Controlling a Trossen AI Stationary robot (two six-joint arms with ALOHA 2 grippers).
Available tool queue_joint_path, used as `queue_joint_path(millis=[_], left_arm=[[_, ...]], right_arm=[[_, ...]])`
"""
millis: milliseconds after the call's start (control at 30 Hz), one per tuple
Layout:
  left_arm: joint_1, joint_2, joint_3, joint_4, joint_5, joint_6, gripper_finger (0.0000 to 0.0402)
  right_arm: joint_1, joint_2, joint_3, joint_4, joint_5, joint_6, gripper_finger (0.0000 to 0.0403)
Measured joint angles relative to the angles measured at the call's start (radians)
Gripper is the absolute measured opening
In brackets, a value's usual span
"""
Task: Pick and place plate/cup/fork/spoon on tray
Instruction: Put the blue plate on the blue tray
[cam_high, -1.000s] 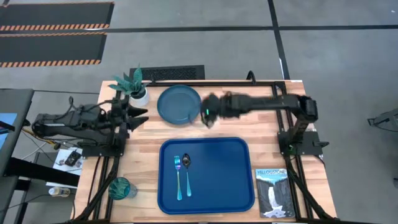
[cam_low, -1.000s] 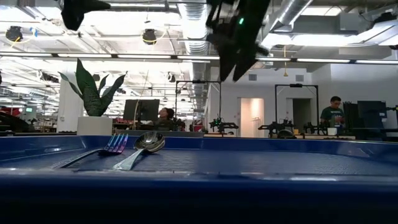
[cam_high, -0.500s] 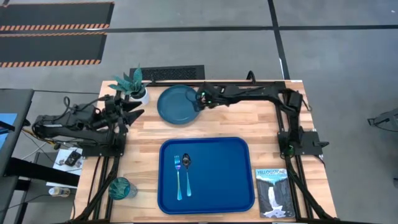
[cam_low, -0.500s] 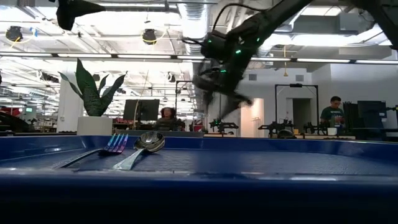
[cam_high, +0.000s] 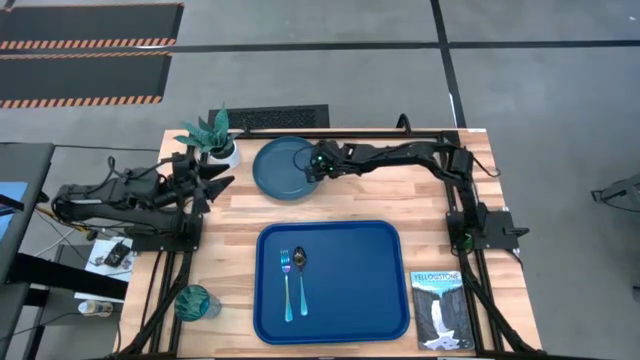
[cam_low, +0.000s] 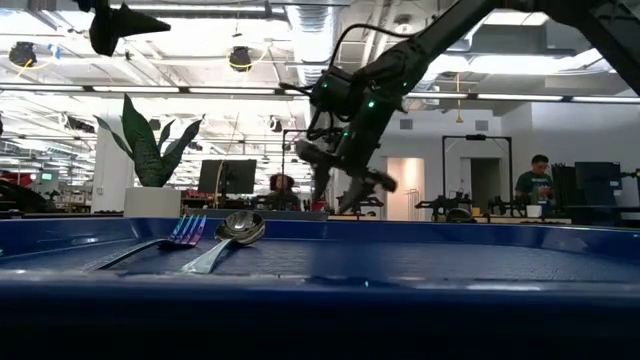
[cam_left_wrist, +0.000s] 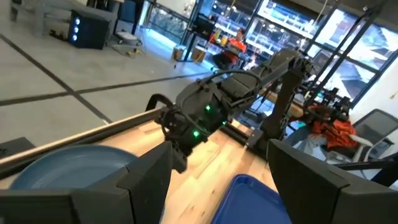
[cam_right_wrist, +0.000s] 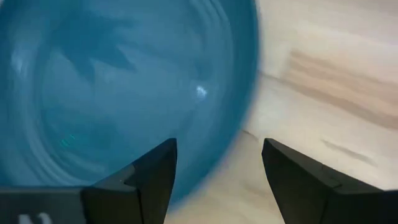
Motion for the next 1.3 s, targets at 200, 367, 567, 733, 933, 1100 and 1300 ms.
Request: queue_joint_path(millis=[200, 367, 567, 733, 933, 1100, 1300], left_arm=[[0.0, -0.001, 0.0, -0.035, 0.001, -0.006, 0.0249], [0.0, -0.001, 0.0, -0.037, 0.0, 0.005, 0.0249], [0.0, -0.001, 0.0, -0.09, -0.001, 0.005, 0.0249], [0.0, -0.001, 0.0, -0.096, 0.0, 0.005, 0.0249], [0.0, -0.001, 0.0, -0.1, -0.007, 0.009, 0.0249], [0.0, -0.001, 0.0, -0.099, -0.019, 0.008, 0.0249], [0.0, -0.001, 0.0, -0.1, -0.089, -0.059, 0.0249]], right_arm=[[-0.014, 0.021, -0.001, 0.026, -0.058, 0.015, 0.025], [-0.014, 0.02, -0.003, 0.041, -0.07, 0.042, 0.0224], [-0.023, 0.032, -0.001, 0.049, -0.067, 0.059, 0.0196], [-0.021, 0.065, 0.001, 0.087, -0.069, 0.103, 0.0185], [-0.004, 0.082, 0.0, 0.112, -0.04, 0.141, 0.0168], [-0.004, 0.076, -0.001, 0.108, -0.046, 0.15, 0.0087], [-0.011, 0.075, 0.0, 0.115, -0.056, 0.133, 0.0016]])
